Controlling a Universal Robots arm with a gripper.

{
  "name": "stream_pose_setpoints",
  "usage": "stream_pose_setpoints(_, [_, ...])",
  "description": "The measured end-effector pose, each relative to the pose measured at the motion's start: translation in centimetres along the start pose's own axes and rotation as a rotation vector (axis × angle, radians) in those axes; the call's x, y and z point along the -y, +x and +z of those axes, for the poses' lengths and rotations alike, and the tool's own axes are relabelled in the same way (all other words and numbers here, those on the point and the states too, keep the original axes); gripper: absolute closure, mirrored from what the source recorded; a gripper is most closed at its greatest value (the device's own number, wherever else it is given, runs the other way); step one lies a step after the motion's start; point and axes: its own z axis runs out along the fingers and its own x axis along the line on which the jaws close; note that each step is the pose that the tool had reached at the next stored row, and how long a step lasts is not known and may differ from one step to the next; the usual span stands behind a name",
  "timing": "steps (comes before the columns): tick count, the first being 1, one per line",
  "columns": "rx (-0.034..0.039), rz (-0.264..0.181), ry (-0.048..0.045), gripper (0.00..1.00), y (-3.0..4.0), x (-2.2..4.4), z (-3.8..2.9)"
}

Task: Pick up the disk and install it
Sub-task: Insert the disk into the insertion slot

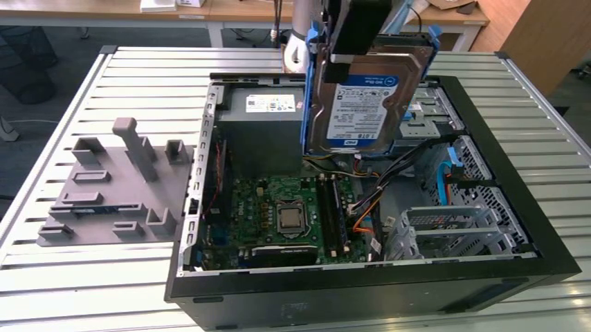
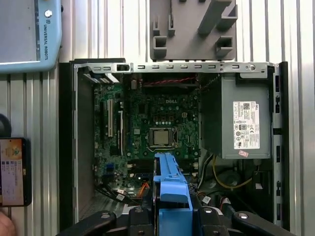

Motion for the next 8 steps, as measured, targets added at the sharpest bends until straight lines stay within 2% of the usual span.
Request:
stream_pose_setpoints(3, [0.0002, 0.000, 0.0000, 0.64, 0.43, 0.21, 0.01])
stream_pose_setpoints(8, [0.0002, 0.000, 0.0000, 0.64, 1.74, 0.33, 0.03])
